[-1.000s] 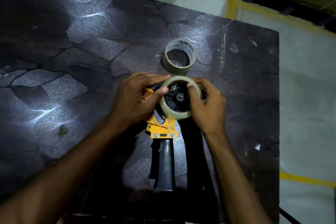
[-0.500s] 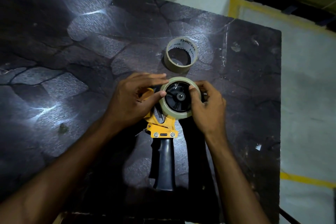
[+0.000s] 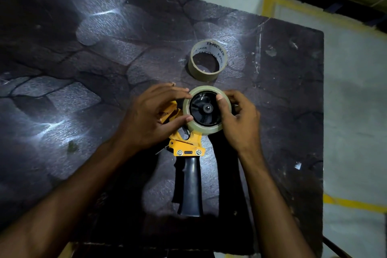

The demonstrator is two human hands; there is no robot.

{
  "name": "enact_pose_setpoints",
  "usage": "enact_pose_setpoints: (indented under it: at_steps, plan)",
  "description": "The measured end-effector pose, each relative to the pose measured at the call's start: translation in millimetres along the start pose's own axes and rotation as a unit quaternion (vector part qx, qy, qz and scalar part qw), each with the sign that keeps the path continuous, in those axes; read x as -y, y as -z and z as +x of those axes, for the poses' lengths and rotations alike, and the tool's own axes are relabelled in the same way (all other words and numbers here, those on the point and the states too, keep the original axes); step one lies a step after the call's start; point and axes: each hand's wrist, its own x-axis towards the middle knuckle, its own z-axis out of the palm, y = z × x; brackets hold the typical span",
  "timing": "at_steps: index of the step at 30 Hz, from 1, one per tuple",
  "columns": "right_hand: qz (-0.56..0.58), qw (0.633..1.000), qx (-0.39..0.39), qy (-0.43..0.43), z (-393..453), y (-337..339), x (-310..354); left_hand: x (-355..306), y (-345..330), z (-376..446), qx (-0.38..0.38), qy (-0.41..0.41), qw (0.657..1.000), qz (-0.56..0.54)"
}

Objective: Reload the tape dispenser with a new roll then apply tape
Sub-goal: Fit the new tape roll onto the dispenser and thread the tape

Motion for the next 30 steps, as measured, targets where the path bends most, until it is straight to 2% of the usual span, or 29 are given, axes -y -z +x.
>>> enact_pose_setpoints:
  at_steps: [4,11,19,27,30]
  plan:
    - [0.052,0.998,0.009,-0.035,2.8,2.4,-1.6,-2.6,-1.0,2.5,-0.012,0.0,1.0,0.004]
    - [0.039,0.996,0.0,-0.077,6.5,-0.8,-4.0,-3.2,-3.1,3.7,-0.014,-0.002,1.0,0.002]
    - [0.025,0.997,-0.017,-0.07,2.1,0.0,-3.9,-7.1,5.5,-7.7,0.003,-0.015,1.0,-0.013]
    - [0.018,0.997,-0.017,-0.072,-1.0,0.2,-3.1,-22.4,14.3,4.9,0.054,-0.009,0.989,0.138]
    - [0.015,0.997,-0.012,-0.073,-0.3,0.2,-3.1,-20.2,15.9,-0.9,0.079,0.001,0.986,0.145]
